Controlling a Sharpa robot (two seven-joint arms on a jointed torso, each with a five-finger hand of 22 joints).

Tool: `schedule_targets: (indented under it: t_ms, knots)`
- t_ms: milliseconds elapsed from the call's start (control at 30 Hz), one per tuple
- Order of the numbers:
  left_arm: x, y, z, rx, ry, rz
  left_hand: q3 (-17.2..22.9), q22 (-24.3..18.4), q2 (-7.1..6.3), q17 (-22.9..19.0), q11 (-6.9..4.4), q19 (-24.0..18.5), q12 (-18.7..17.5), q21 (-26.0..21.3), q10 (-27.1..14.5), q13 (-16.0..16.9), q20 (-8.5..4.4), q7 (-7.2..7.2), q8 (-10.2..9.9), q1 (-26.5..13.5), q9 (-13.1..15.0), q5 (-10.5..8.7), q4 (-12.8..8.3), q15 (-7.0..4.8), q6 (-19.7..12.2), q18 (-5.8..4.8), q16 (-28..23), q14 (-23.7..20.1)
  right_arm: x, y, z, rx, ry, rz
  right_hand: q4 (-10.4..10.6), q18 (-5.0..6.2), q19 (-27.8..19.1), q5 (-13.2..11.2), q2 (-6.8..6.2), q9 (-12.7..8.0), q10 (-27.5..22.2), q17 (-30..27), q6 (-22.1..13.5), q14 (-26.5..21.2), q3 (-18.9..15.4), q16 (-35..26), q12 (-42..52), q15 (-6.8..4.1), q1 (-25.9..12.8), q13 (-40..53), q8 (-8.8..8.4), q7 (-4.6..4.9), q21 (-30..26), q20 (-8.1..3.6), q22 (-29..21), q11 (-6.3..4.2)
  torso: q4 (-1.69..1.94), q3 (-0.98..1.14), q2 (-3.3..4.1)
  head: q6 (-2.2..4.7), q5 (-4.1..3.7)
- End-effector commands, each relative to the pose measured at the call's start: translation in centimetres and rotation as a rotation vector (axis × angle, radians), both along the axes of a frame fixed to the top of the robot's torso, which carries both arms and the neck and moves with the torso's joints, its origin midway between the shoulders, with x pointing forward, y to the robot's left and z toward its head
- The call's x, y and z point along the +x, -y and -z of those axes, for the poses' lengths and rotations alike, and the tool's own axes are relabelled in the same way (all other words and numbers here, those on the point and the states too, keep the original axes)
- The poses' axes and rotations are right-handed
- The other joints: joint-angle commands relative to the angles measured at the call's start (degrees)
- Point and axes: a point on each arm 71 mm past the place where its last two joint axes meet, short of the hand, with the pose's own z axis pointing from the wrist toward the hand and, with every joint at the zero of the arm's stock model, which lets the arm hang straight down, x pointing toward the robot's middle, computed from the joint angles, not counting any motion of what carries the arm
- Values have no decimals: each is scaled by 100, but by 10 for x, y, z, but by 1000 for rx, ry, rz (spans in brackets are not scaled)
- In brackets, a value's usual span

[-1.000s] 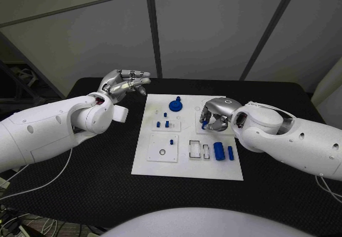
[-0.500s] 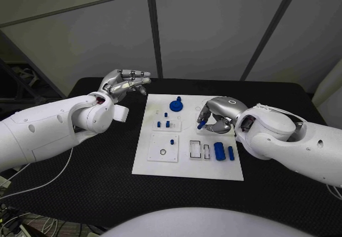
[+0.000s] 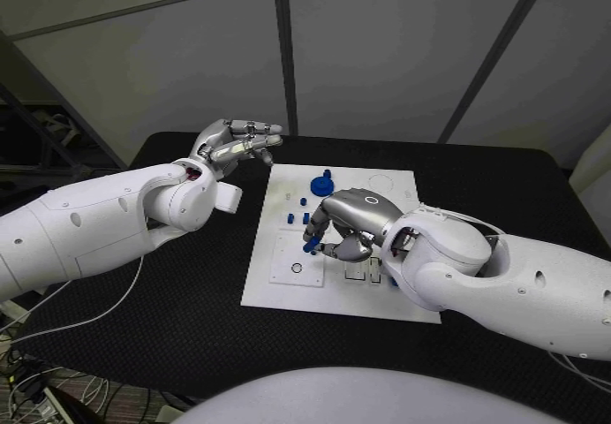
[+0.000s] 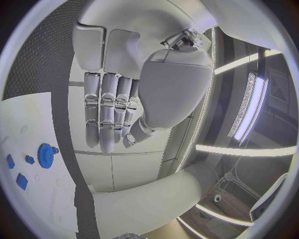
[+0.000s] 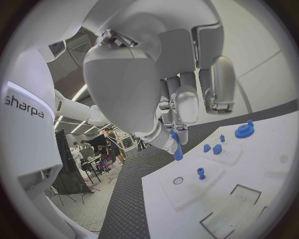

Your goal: Assemble the parts on the task board

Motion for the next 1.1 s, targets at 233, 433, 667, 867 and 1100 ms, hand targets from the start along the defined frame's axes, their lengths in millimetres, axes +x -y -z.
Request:
schedule_targets:
  t_ms: [233, 433, 667, 867, 1100]
  knots:
    - [0, 4, -1, -10, -1, 18, -1, -6, 27, -8, 16, -34, -30, -38, -37, 4, 6, -2, -22, -14, -5, -11, -47, 38, -30, -65, -21, 8, -2, -14, 21, -28, -37, -51, -63, -63, 483, 33, 41, 132, -11, -16, -41, 12, 15, 11, -48, -16, -13, 10, -47, 35, 3, -43, 1320, 40, -9, 10, -2, -63, 58]
    - [0, 5, -2, -10, -1, 19, -3, -7, 24, -10, 17, -34, -29, -39, -37, 4, 6, -1, -22, -13, -6, -10, -52, 38, -31, -65, -25, 8, 2, -19, 29, -56, -32, -44, -70, -62, 480, 33, 40, 133, -14, -20, -44, 10, 17, 8, -54, -14, -14, 11, -52, 37, -2, -42, 1316, 42, -1, 11, -2, -85, 87]
    - [0, 5, -2, -11, -1, 20, -3, -7, 24, -10, 17, -34, -29, -39, -37, 4, 6, -1, -22, -13, -6, -10, -52, 38, -31, -65, -25, 8, 6, -24, 33, -73, -28, -41, -80, -61, 478, 32, 37, 135, -16, -24, -47, 9, 19, 7, -60, -13, -14, 12, -56, 38, -6, -41, 1313, 43, -12, 18, -1, -106, 130]
    - [1, 6, -2, -11, -2, 22, -6, -7, 23, -11, 18, -34, -29, -40, -38, 5, 7, 0, -22, -17, -6, -11, -52, 39, -32, -66, -28, 8, 7, -27, 41, -99, -25, -45, -83, -60, 476, 31, 33, 137, -17, -29, -48, 8, 17, 4, -65, -11, -22, 13, -59, 41, -9, -39, 1311, 46, -17, 13, 1, -114, 131]
    - [1, 6, -1, -11, -3, 22, -6, -7, 23, -11, 18, -34, -29, -40, -38, 5, 7, 0, -22, -17, -6, -11, -52, 39, -32, -66, -28, 8, 6, -29, 44, -112, -24, -56, -83, -60, 476, 31, 33, 137, -17, -29, -48, 8, 17, 4, -65, -11, -22, 13, -59, 41, -9, -39, 1311, 46, -6, 16, 3, -129, 135]
